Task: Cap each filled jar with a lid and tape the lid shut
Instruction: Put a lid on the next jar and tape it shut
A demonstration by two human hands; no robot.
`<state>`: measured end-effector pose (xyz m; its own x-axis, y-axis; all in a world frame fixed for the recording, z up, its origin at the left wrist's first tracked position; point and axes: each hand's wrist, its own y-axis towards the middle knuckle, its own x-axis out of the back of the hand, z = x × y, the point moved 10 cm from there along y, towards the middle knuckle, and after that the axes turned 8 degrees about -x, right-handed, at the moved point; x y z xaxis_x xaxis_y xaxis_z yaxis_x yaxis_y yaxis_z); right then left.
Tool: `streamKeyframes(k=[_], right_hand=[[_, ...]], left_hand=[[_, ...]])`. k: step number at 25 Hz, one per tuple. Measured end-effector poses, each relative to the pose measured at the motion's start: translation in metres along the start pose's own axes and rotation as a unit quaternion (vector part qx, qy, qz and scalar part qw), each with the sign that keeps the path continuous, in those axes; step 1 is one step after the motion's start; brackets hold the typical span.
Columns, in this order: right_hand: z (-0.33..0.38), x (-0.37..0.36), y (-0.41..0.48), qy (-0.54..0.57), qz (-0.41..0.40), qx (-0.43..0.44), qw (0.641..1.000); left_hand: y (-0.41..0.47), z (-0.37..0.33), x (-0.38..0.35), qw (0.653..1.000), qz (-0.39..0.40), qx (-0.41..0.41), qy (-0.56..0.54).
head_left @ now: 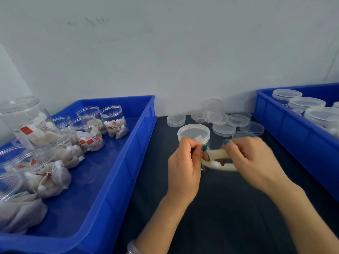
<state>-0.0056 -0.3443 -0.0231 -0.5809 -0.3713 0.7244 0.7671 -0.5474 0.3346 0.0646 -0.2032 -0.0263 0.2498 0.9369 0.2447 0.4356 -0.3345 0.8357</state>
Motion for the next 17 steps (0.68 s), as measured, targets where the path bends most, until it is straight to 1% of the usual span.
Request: streamKeyframes(k=[1,3,5,6,8,10,12,14,17], right_hand=[[0.008,0.014,-0.005,-0.034,-0.091,0.023,0.995],[0.026,0.035,-0.022,-0.088,-0.233,0.098,0.964],[0.032,0.043,-0.035,-0.140,-0.327,0.160,0.921],[0.031,0.044,-0.037,-0.162,-0.356,0.178,0.903],[0.023,0.043,-0.035,-0.199,-0.387,0.186,0.881],[0.015,0.038,-0.029,-0.226,-0.394,0.171,0.874],[0.007,0.032,-0.019,-0.241,-0.379,0.143,0.882],[-0.005,0.030,-0.009,-0.246,-0.352,0.107,0.897],[-0.019,0.028,0.000,-0.223,-0.324,0.073,0.916]], left_hand=[[0.000,-0.001,0.001,1.000,-0.009,0.004,-0.011],[0.001,-0.002,0.006,0.999,-0.035,0.004,-0.027],[0.003,-0.002,0.014,0.997,-0.065,0.006,-0.038],[0.004,0.001,0.019,0.996,-0.080,0.012,-0.043],[0.005,0.009,0.026,0.993,-0.103,0.033,-0.048],[0.005,0.018,0.029,0.991,-0.115,0.055,-0.041],[0.004,0.025,0.032,0.989,-0.126,0.069,-0.034],[0.004,0.032,0.036,0.987,-0.136,0.082,-0.028],[0.004,0.041,0.039,0.984,-0.140,0.105,-0.027]])
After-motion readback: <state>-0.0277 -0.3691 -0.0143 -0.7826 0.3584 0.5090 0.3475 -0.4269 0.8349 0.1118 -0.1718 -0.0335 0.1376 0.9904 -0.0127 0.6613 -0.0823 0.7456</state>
